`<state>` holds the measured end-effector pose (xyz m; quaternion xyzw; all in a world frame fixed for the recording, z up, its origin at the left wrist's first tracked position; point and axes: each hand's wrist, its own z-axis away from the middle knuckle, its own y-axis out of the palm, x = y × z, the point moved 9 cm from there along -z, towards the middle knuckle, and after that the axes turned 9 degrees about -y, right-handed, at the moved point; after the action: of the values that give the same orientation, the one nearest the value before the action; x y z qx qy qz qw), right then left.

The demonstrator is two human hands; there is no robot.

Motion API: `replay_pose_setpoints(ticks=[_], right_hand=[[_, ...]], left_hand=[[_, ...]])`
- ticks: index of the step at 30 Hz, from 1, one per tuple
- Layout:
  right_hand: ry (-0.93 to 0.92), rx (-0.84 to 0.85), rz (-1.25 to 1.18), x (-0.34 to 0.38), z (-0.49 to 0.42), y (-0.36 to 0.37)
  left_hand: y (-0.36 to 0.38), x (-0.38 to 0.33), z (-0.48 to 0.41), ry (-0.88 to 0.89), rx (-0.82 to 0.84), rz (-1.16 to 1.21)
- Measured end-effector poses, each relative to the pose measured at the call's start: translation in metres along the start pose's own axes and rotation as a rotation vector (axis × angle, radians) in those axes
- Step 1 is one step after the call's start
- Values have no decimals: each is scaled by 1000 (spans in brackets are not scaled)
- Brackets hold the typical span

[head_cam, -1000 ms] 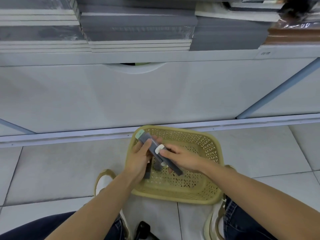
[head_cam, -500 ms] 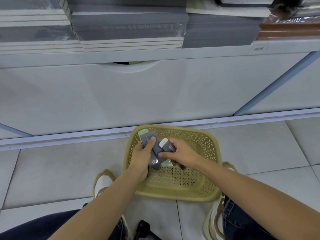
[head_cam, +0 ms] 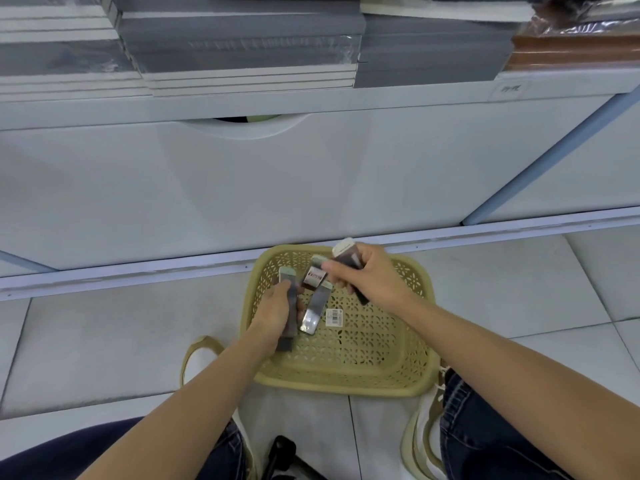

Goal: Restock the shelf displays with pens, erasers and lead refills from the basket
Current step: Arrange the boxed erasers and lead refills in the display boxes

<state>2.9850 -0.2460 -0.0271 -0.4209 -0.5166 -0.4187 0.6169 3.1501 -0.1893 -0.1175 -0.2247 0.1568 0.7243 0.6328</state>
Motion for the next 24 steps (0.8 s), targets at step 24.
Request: replay_pose_setpoints(ticks=[24], right_hand=[[30, -116, -80, 6, -14, -29]], left_hand=[[51, -55, 57, 446, 309, -95]])
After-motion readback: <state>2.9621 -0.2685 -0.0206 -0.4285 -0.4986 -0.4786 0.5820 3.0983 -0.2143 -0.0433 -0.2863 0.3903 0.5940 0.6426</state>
